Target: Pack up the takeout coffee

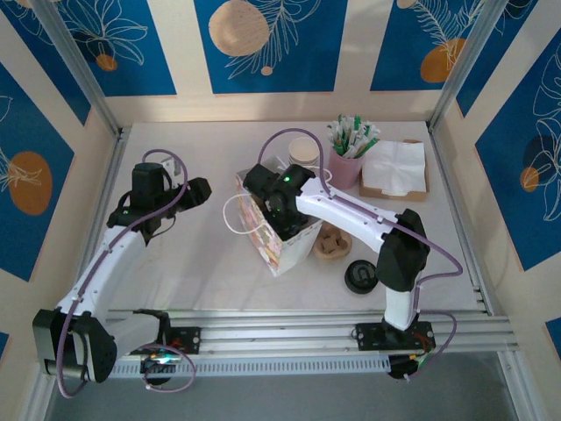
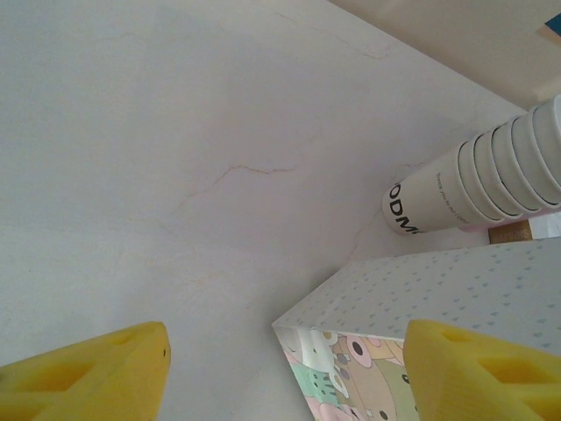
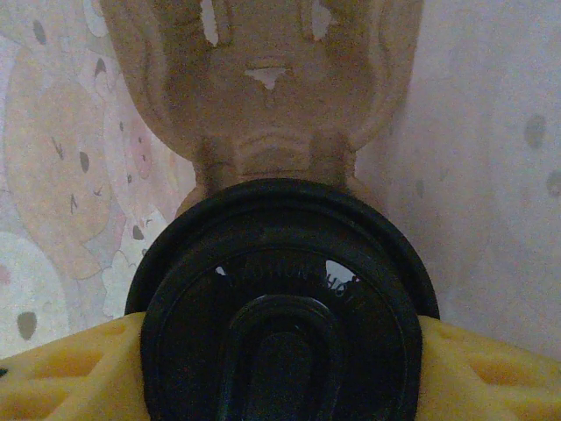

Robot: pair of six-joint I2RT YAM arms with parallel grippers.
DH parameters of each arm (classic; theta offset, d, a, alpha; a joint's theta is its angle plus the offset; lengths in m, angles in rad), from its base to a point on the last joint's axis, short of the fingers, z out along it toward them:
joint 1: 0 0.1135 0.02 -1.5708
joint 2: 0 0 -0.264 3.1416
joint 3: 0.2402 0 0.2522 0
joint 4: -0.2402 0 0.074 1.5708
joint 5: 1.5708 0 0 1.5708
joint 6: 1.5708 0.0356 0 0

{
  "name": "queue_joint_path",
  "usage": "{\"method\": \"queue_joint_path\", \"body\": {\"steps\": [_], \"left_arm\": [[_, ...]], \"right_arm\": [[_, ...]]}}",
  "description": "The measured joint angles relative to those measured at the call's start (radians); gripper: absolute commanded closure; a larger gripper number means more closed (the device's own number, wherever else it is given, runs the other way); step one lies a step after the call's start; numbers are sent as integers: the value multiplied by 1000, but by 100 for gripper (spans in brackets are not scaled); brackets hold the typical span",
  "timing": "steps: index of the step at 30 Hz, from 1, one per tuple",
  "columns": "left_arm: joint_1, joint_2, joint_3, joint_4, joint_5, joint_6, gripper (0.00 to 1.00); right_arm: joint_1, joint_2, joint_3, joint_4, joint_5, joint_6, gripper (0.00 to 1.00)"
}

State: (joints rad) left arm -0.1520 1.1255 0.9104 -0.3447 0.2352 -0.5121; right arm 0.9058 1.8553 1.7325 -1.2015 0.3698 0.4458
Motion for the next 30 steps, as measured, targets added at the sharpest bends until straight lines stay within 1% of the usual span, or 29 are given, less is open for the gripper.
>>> {"method": "queue_joint_path", "body": {"steps": [9, 15, 30], "left_arm": [[0, 0, 0, 0, 0, 11, 29], [0, 0, 0, 0, 0, 15, 29], [0, 4, 0, 0, 1, 18, 28]], "right_arm": [[1, -60, 3, 48, 37, -9, 43], [1, -34, 3, 64, 48, -11, 43], [1, -32, -1, 69, 51, -11, 43]]}}
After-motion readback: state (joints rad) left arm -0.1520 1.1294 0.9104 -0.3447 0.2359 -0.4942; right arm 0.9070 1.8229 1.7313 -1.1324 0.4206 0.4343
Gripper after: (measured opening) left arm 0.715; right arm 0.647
